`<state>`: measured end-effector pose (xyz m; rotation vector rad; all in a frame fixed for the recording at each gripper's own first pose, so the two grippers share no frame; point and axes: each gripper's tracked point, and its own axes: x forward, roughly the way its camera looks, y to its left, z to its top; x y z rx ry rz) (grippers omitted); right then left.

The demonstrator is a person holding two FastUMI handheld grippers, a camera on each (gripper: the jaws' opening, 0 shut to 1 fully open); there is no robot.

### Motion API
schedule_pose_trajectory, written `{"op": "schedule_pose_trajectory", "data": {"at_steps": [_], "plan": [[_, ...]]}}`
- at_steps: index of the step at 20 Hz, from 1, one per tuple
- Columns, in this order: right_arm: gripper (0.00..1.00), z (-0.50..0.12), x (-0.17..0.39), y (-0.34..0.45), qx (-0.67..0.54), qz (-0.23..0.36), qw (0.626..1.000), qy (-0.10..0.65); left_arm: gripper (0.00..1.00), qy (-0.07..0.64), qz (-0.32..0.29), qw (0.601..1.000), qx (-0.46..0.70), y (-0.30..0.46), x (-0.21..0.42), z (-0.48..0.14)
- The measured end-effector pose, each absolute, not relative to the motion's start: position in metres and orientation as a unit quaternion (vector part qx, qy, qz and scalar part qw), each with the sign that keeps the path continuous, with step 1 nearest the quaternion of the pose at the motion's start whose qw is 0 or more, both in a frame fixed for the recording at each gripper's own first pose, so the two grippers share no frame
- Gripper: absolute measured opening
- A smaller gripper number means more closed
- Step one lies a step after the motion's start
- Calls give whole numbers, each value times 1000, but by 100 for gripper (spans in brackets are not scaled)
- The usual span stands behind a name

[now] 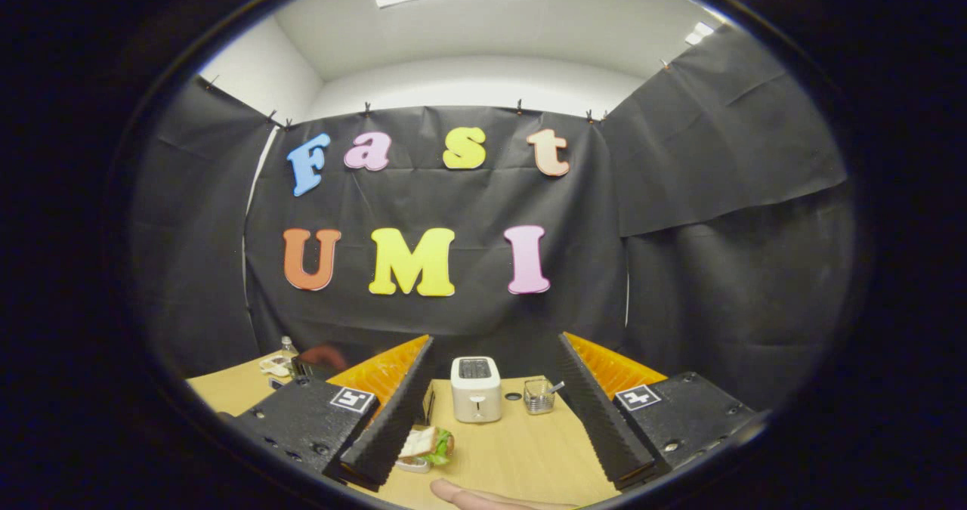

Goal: Open the electric oven with the left hand, put the food in, and close the electric oven.

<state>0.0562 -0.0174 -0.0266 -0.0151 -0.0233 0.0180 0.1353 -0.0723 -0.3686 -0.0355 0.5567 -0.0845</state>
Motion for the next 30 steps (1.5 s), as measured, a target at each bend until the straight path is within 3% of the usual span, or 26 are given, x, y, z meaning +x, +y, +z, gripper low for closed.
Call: {"op": "schedule_pose_trajectory", "data": {"at_steps": [7, 8, 9, 10, 11, 14, 15, 18, 19, 20, 21, 22, 27, 29, 30], "plan": [[100, -44, 86, -14, -22, 18, 999, 25, 95, 203, -33, 979, -15, -53, 122, -301], [91, -51, 93, -11, -14, 25, 999, 36, 95, 185, -34, 982, -12, -49, 120, -281], [100, -59, 100, -11, -8, 31, 998, 50, 95, 166, -32, 986, -11, -46, 119, -260], [100, -69, 107, -10, -3, 39, 997, 64, 95, 146, -36, 988, -18, -47, 117, -241], [91, -76, 113, -10, -1, 45, 996, 77, 95, 130, -45, 990, -28, -50, 114, -219], [91, -101, 134, -13, 0, 57, 992, 109, 95, 70, -66, 994, -54, -52, 105, -148], [100, -109, 140, -13, 0, 62, 991, 120, 95, 52, -60, 996, -50, -47, 102, -127], [100, -140, 161, -10, -11, 87, 984, 155, 95, 39, -23, 998, -32, -31, 93, -102], [100, -155, 166, -8, -14, 100, 979, 179, 95, 37, -19, 999, -26, -31, 90, -97], [92, -171, 171, -3, -10, 117, 972, 206, 95, 32, -16, 999, -20, -30, 88, -93], [92, -184, 176, 1, -1, 134, 964, 231, 95, 27, -9, 1000, -13, -25, 87, -89], [100, -199, 180, 8, 7, 153, 954, 259, 95, 25, -2, 1000, -10, -22, 86, -88], [100, -265, 188, 44, 59, 247, 887, 385, 95, 38, 10, 999, -27, -14, 86, -95], [97, -292, 195, 55, 86, 265, 859, 429, 96, 44, 24, 998, -25, -5, 87, -98], [85, -301, 197, 60, 99, 277, 845, 447, 96, 44, 30, 998, -21, -2, 86, -97]]}}
